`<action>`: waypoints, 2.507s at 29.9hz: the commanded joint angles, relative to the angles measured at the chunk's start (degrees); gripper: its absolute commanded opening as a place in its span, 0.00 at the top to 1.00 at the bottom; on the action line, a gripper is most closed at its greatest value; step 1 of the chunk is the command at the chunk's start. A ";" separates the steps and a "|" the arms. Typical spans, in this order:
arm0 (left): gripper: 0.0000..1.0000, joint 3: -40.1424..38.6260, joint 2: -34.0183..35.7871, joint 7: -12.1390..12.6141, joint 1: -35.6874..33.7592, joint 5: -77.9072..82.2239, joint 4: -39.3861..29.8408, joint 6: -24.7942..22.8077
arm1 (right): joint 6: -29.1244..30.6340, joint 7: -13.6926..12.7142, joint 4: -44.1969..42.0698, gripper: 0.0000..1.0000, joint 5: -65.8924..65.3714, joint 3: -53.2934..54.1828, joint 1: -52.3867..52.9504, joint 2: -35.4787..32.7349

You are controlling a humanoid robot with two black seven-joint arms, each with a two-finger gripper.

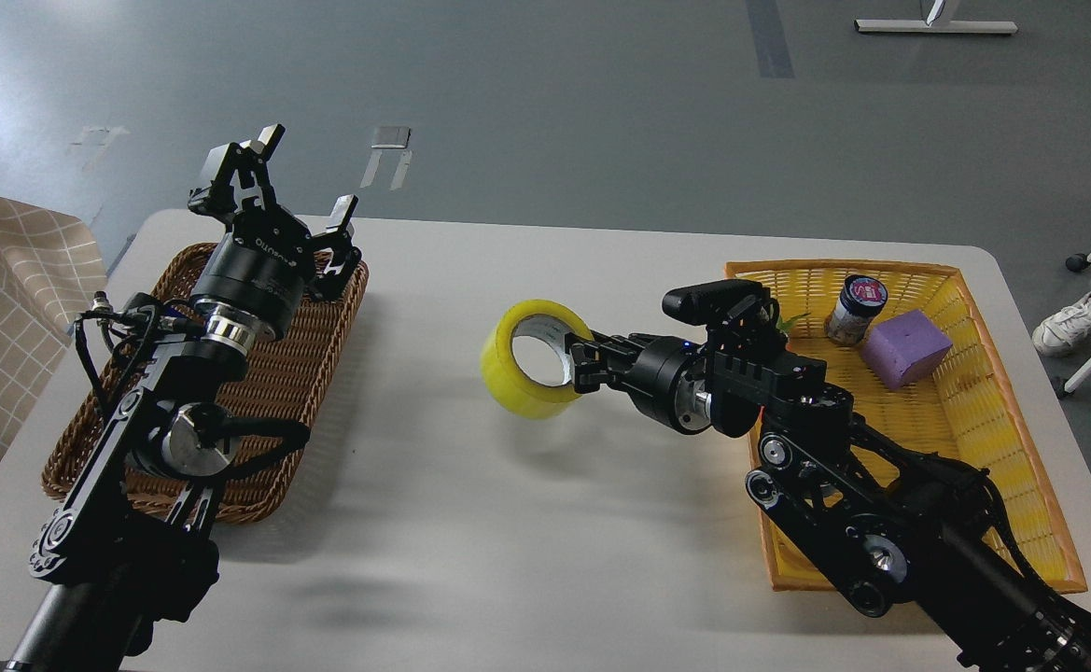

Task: Place and transfer tape with both arms
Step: 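Lower the tape roll onto the table center and release it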

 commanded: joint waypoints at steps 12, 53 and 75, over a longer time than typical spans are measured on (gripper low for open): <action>0.02 -0.08 0.17 -0.03 0.62 0.07 -0.08 0.00 | 0.00 0.09 -4.69 0.91 0.00 -5.11 4.77 -0.01; 0.02 -0.08 0.35 -0.03 0.70 -0.37 0.54 -0.18 | 0.00 0.09 -9.87 0.45 0.00 -6.97 4.95 -0.01; 0.02 0.09 0.35 -0.03 1.50 -0.19 0.54 -0.18 | -8.13 0.00 -11.55 0.01 6.97 4.81 6.70 -0.01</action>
